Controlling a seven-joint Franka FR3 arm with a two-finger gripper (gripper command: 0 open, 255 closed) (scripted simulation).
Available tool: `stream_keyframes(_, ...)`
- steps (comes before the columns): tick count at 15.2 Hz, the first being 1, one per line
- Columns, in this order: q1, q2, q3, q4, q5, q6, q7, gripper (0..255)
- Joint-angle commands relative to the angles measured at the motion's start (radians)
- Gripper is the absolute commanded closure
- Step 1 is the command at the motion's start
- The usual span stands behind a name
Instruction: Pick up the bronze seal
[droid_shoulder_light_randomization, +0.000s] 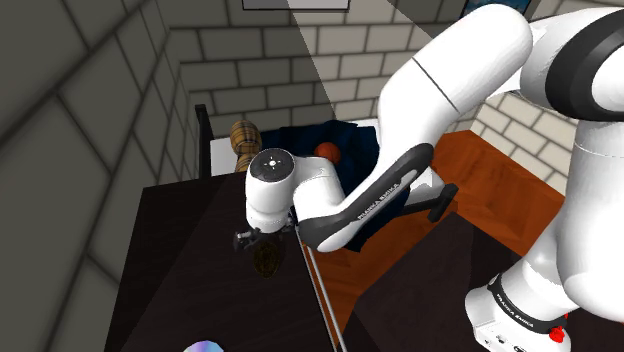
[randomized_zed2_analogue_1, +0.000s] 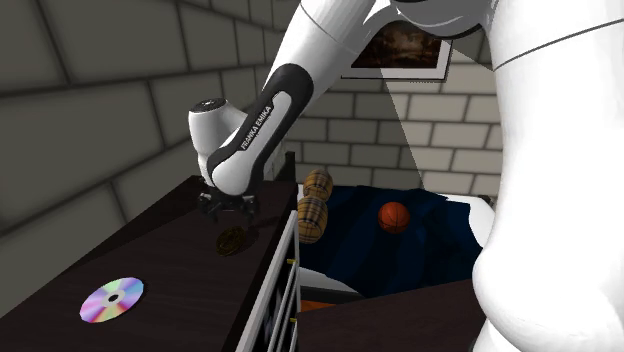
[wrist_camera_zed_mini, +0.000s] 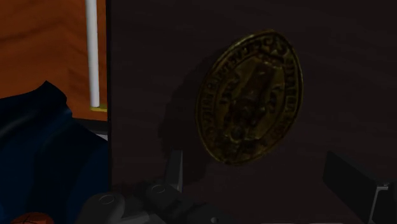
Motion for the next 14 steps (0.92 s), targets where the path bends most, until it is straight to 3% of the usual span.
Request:
stream_keyframes(1,0.015,0.026,-0.017,0.010,-0.025,0.013,0.023,0)
stream_keyframes(7,0.042,0.076,-0.053,0.020,-0.075,0.048,0.064,0)
stream_keyframes(8,0.042,0.076,-0.053,0.021,-0.074,0.048,0.063,255)
stream_keyframes(14,0.041,0.076,-0.053,0.021,-0.074,0.048,0.062,255)
